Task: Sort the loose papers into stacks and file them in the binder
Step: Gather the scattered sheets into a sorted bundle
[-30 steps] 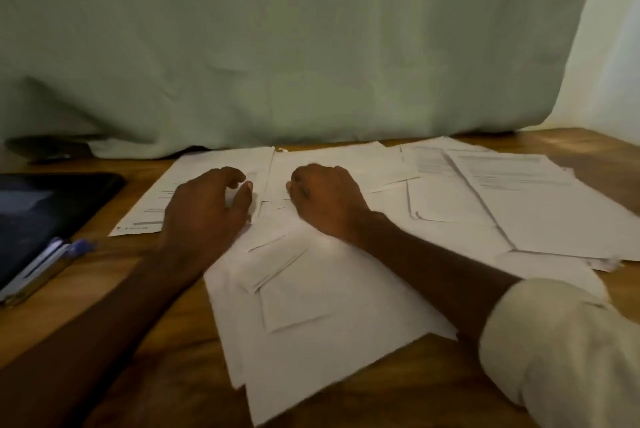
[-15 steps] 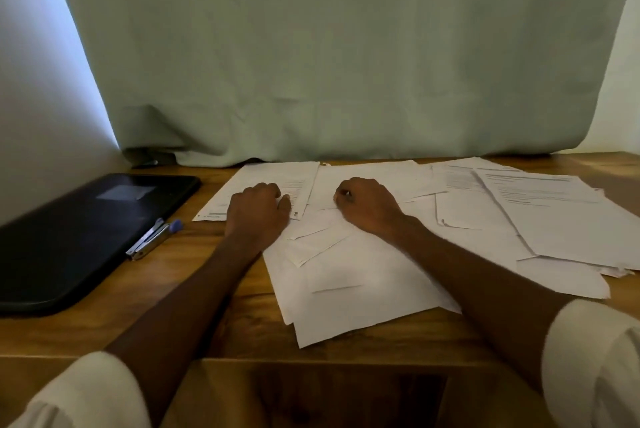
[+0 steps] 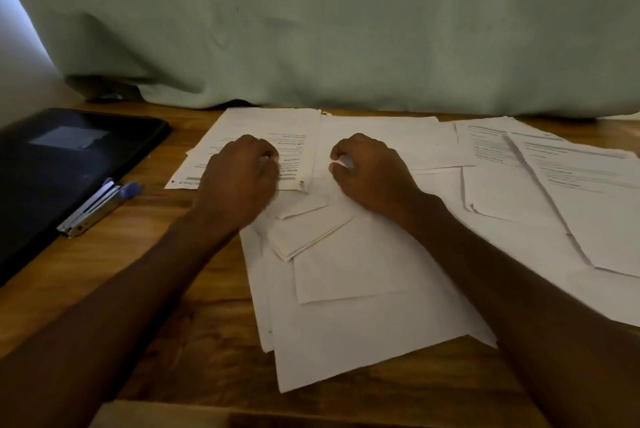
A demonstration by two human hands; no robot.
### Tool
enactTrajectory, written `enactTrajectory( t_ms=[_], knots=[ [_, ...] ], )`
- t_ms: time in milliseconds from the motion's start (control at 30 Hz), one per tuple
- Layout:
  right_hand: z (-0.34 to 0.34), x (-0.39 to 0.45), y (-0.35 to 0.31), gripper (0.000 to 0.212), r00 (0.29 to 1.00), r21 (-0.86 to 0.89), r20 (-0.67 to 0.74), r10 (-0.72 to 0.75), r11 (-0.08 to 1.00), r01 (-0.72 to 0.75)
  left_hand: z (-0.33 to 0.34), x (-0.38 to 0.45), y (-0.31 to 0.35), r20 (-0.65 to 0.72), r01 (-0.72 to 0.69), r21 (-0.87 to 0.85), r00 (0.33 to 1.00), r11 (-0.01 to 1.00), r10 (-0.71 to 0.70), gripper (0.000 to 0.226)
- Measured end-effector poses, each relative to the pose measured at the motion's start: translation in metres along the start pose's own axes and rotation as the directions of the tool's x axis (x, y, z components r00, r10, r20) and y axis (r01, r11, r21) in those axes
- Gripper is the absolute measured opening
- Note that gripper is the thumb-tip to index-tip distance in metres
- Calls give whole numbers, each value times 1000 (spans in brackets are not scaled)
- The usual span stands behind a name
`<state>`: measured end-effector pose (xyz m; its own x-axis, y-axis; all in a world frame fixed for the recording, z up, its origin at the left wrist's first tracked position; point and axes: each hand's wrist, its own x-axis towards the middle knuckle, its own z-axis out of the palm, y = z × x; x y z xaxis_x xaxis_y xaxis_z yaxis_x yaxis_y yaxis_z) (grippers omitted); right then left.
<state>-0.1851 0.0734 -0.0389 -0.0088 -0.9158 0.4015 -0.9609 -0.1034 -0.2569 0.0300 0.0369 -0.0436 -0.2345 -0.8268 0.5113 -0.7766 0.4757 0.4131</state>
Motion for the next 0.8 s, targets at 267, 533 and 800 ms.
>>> enactTrajectory(
  t_ms=[267, 533, 800],
  knots=[
    [-2, -2, 4, 27, 993, 65, -101, -61, 996, 68, -20, 12, -26, -125, 127, 14, 984, 992, -124, 38],
    [1, -11, -10, 53, 963, 192, -9, -270, 945, 267, -27, 15, -50, -27, 267, 172, 963, 948, -267, 30],
    [-13, -4, -6, 27, 997, 96, -18, -76, 992, 77, -32, 8, -33, -95, 281, -304, 942, 910, -322, 23]
  ],
)
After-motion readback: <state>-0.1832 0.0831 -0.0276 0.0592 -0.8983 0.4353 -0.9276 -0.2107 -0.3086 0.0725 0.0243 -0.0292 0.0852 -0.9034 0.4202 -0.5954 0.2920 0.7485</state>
